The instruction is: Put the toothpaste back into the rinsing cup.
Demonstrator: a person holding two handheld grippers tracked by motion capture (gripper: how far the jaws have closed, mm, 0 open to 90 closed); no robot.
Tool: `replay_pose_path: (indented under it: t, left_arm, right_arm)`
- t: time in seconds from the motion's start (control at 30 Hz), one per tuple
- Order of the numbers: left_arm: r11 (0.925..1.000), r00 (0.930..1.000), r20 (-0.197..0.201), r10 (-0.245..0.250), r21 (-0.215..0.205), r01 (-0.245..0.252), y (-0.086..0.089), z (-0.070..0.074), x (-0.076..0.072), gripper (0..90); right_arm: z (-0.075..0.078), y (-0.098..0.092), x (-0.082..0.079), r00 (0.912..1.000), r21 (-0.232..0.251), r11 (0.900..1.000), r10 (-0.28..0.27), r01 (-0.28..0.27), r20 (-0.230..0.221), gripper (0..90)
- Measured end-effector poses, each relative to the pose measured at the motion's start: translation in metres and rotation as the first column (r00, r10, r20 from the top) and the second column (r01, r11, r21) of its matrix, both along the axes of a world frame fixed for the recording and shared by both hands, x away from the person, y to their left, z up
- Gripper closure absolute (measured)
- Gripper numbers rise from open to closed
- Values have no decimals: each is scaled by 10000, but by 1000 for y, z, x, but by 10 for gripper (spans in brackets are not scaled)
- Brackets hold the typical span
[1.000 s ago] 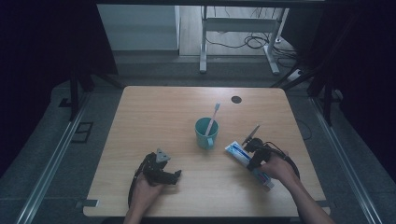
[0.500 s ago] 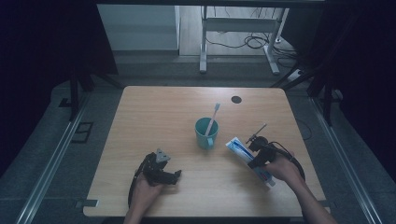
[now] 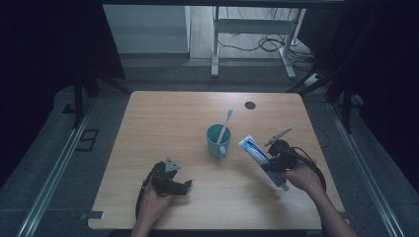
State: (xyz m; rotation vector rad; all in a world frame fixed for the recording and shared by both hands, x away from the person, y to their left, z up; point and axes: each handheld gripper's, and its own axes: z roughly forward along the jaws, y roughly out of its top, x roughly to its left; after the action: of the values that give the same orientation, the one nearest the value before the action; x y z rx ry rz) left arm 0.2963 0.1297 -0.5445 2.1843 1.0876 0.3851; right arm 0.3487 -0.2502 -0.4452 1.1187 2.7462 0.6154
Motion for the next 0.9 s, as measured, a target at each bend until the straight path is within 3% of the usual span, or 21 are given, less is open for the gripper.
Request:
replay_pose_path:
  t: [0.57, 0.9]
  left_arm:
    - [10000, 10000, 35, -22, 14, 22, 0, 0, 0, 50]
    - [10000, 10000, 33, -24, 16, 24, 0, 0, 0, 50]
  right_arm:
    - [16, 2, -2, 9909, 1094, 9940, -208, 62, 1329, 713]
    - [23, 9, -1, 9789, 1673, 9858, -203, -143, 2035, 714]
